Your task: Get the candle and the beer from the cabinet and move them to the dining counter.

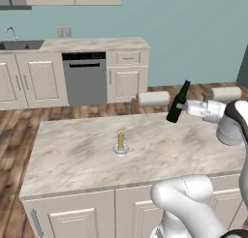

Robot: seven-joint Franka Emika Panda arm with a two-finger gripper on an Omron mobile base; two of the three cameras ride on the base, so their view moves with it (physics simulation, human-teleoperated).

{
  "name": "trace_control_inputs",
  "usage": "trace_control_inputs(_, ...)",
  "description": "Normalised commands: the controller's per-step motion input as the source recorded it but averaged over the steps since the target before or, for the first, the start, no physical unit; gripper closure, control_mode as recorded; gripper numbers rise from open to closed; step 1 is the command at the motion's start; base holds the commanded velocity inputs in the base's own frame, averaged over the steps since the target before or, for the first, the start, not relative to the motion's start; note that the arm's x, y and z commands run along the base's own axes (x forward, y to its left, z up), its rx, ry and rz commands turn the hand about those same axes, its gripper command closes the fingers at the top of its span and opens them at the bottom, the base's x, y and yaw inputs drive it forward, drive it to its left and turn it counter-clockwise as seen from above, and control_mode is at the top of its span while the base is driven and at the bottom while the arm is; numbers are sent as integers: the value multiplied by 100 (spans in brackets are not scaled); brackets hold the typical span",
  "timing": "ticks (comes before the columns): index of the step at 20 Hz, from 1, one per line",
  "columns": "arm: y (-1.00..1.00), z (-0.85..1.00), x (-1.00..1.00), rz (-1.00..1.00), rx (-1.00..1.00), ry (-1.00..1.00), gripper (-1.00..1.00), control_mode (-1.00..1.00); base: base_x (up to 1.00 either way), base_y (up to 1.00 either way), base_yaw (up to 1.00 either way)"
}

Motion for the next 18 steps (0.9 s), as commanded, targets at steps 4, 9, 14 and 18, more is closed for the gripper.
trace_control_inputs(4,13,-40,29,7,0,24,100,-100,0,0,0)
trace_control_inputs(9,22,-52,12,4,-12,3,100,-100,0,0,0)
trace_control_inputs(14,24,-67,0,3,-15,-11,100,-100,0,0,0)
trace_control_inputs(18,19,-66,0,2,-9,-16,100,-100,0,0,0)
